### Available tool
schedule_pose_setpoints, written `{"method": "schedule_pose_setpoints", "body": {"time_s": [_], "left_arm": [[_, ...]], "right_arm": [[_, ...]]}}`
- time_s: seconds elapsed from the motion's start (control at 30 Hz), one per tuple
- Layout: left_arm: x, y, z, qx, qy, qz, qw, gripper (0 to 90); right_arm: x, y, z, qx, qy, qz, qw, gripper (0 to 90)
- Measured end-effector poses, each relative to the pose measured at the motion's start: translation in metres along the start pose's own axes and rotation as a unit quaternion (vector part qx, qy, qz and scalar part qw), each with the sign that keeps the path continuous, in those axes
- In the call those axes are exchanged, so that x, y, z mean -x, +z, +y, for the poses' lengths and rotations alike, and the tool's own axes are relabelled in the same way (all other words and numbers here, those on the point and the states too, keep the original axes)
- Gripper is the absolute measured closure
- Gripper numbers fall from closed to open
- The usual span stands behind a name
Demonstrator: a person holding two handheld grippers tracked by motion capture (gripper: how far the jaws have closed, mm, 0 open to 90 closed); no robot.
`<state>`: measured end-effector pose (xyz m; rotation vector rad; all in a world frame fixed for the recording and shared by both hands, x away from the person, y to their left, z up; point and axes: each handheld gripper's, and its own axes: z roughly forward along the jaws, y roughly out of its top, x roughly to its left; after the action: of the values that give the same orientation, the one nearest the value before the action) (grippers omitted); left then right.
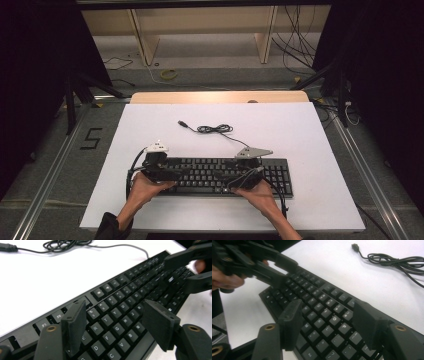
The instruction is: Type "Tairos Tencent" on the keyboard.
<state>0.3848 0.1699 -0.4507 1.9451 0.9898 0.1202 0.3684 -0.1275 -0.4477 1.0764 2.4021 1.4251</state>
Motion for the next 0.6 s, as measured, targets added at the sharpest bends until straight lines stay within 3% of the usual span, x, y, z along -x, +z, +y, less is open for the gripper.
{"method": "schedule_pose_setpoints", "body": {"time_s": [0.3,0.6], "left_arm": [[0.002,-0.012,-0.008,0.031,-0.005,0.001,0.9995,33.4],[0.004,-0.017,-0.01,0.04,-0.002,0.002,0.9992,31.3]], "right_arm": [[0.003,0.008,0.003,-0.017,-0.006,-0.015,0.9997,58.3],[0.004,0.02,0.005,-0.041,-0.016,-0.017,0.9989,75.2]]}}
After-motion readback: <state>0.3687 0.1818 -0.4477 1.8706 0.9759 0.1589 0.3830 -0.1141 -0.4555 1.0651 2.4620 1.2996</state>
